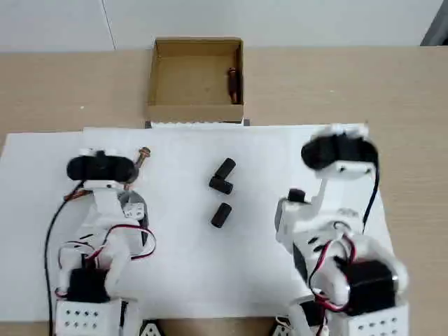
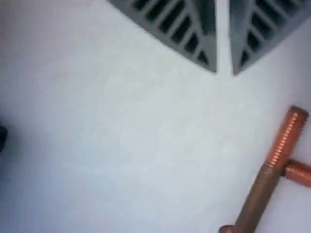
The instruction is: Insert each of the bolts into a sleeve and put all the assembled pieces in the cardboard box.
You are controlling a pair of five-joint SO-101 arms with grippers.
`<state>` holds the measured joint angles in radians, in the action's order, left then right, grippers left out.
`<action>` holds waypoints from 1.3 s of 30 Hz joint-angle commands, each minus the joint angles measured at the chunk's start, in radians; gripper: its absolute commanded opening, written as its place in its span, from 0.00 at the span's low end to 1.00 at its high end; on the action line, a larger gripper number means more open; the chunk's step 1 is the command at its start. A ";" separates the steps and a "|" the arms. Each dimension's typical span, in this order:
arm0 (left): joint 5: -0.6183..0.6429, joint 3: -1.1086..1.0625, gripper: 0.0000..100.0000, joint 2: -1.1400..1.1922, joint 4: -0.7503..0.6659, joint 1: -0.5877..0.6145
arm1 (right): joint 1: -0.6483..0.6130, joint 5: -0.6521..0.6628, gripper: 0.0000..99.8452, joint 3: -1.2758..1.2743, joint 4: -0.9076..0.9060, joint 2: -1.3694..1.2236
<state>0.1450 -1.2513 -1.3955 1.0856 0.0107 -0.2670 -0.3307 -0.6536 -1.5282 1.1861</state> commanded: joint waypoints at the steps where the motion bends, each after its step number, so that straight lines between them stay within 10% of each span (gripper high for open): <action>1: 0.002 0.209 0.00 0.103 0.094 0.006 | 0.008 0.009 0.00 -0.161 0.093 0.130; 25: -0.126 0.822 0.00 1.008 0.181 0.006 | 0.007 0.144 0.00 -0.451 0.143 0.608; 39: -0.276 1.356 0.06 1.528 0.520 0.008 | 0.004 0.140 0.00 -0.453 0.140 0.608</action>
<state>-0.1189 -0.0376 0.0606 1.5397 0.0107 -0.2639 -0.1941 -1.1109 -1.4039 1.7967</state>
